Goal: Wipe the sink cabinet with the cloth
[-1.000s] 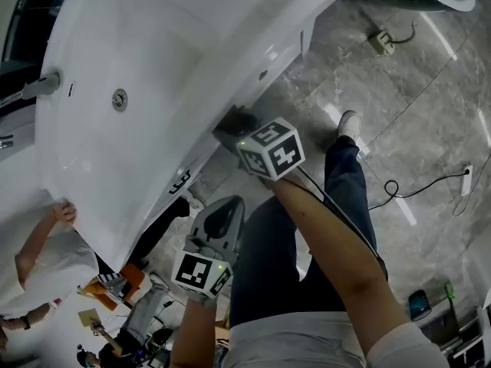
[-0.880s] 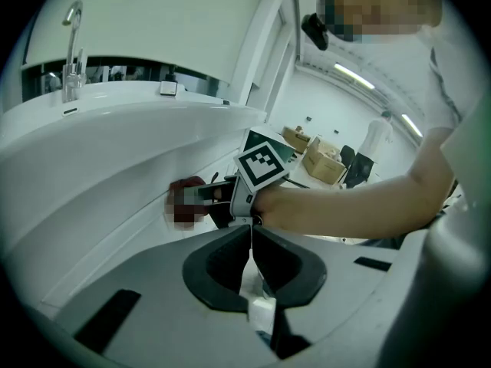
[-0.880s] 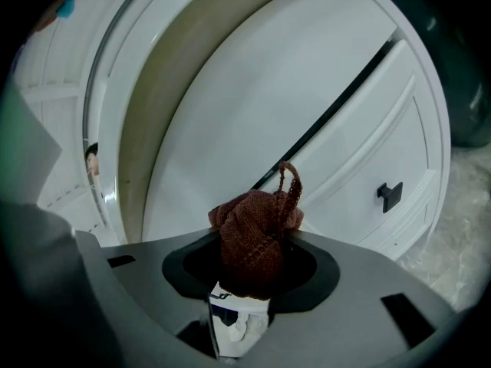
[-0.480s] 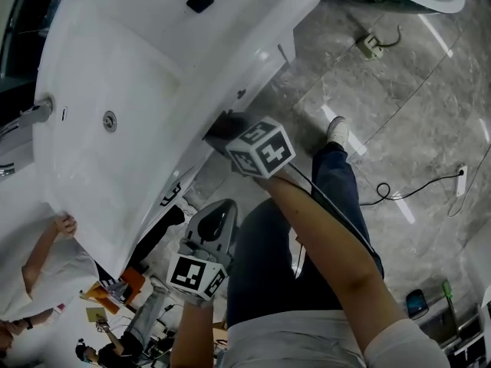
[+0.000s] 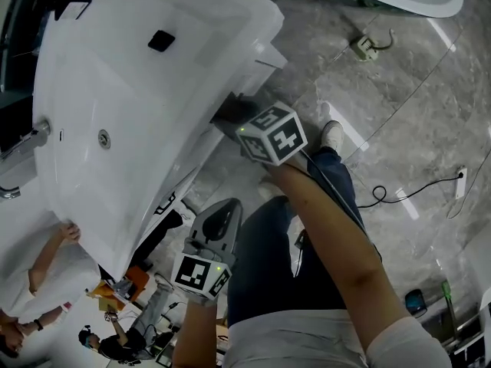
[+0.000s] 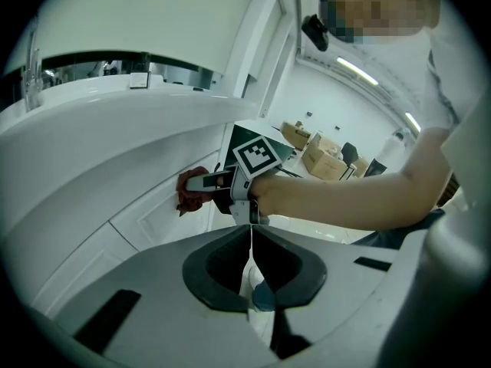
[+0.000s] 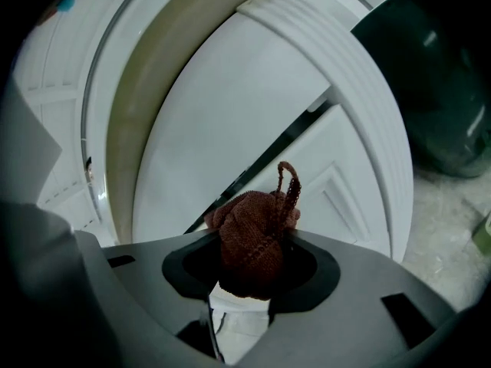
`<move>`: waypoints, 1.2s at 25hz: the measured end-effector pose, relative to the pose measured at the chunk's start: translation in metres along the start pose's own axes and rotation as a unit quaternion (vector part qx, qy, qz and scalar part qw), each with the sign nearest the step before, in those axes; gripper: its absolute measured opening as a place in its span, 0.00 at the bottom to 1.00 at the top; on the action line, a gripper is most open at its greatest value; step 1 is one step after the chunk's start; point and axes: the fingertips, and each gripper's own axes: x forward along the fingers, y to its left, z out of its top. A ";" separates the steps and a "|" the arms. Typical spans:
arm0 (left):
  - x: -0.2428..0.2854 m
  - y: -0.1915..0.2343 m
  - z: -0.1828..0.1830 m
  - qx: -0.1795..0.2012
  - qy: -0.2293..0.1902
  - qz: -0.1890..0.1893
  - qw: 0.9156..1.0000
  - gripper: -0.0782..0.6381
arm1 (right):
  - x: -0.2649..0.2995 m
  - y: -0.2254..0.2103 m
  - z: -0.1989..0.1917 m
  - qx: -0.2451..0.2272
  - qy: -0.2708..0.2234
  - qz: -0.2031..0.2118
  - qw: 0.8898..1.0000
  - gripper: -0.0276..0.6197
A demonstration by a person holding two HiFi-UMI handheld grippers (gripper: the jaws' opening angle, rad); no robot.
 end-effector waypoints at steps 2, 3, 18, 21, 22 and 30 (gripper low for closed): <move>0.009 -0.003 0.006 -0.003 0.001 0.002 1.000 0.14 | -0.007 -0.014 0.009 0.000 -0.005 -0.008 1.000 0.30; 0.014 -0.006 0.008 -0.005 0.002 0.002 1.000 0.14 | -0.010 -0.021 0.013 -0.003 -0.006 -0.011 1.000 0.30; 0.049 -0.027 0.024 -0.023 0.011 0.007 1.000 0.14 | -0.035 -0.069 0.041 0.023 0.004 -0.005 1.000 0.30; 0.051 -0.029 0.024 -0.028 0.011 0.009 1.000 0.14 | -0.035 -0.076 0.039 0.015 0.021 -0.005 1.000 0.30; 0.051 -0.029 0.023 -0.030 0.011 0.011 0.999 0.14 | -0.033 -0.078 0.037 0.015 0.027 -0.006 1.000 0.30; 0.058 -0.028 0.021 -0.040 0.008 0.025 0.999 0.14 | -0.021 -0.110 0.015 0.018 0.059 -0.023 0.998 0.30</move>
